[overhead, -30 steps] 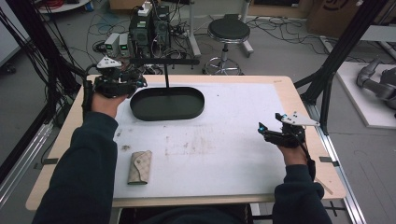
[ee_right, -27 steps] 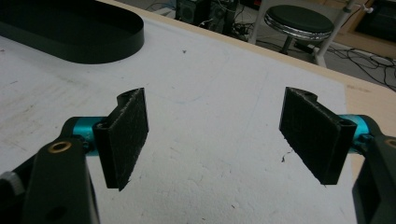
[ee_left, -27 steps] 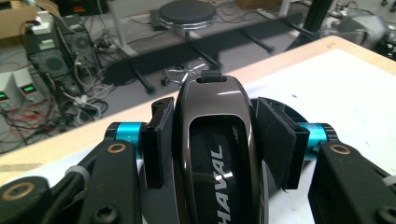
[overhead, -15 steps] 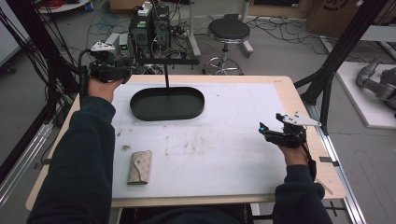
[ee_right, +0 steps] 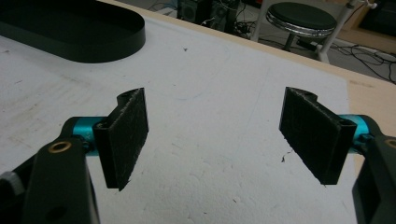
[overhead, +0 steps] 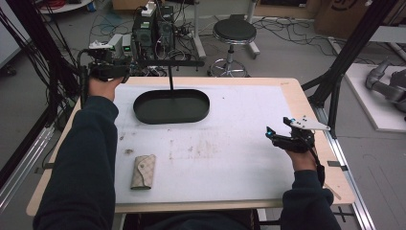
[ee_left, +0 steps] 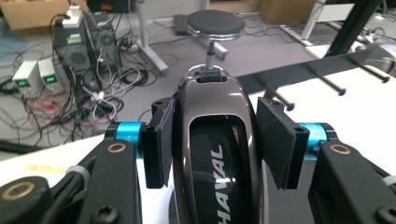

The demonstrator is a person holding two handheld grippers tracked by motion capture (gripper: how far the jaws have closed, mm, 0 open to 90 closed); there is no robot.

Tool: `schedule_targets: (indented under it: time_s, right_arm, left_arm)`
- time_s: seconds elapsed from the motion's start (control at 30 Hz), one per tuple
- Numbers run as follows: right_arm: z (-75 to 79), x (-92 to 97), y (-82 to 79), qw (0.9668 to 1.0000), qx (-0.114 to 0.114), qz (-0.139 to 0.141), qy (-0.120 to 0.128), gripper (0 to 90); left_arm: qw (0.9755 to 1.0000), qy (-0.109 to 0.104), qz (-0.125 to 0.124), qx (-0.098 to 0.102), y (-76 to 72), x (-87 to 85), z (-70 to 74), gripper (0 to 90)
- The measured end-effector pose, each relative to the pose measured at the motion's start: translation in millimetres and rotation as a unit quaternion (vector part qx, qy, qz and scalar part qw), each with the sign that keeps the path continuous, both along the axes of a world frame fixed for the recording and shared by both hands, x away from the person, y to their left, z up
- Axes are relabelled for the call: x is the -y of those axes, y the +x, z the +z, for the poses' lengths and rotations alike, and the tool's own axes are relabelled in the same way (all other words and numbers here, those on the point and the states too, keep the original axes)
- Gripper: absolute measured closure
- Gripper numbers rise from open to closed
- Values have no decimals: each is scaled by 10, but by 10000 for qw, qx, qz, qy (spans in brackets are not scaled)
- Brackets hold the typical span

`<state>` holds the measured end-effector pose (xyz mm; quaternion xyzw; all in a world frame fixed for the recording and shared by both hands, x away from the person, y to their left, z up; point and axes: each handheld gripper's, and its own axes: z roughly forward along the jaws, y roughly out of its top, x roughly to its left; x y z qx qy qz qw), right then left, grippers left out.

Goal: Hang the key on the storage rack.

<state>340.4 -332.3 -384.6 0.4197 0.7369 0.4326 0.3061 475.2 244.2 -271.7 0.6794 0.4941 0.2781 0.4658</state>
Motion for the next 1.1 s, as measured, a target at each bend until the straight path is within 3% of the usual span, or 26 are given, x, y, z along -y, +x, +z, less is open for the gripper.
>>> schedule_targets:
  time_s: [0.1, 0.33, 0.63, 0.87, 1.0, 1.1]
  right_arm:
    - [0, 0, -2, 10000, 7, 10, -15, 243]
    - [-7, -7, -5, 10000, 1, 16, -33, 243]
    - [-17, -13, -7, 10000, -11, 25, -64, 243]
    - [-34, 6, -7, 10000, -51, 10, -49, 243]
    - [-34, 3, -7, 10000, -39, 18, -39, 243]
    - [-39, -4, 1, 10000, -32, 47, -57, 243]
  left_arm:
    - [9998, -148, 110, -67, 8, -53, -100, 485]
    - [9986, -154, 304, -414, -18, -145, -436, 484]
    - [9975, -106, 181, -672, 60, 56, -808, 484]
    - [9973, 43, 148, -718, 112, 173, -915, 484]
    - [9983, 29, 115, -579, 75, 162, -922, 473]
    - [9988, -93, 165, -460, 2, 121, -904, 339]
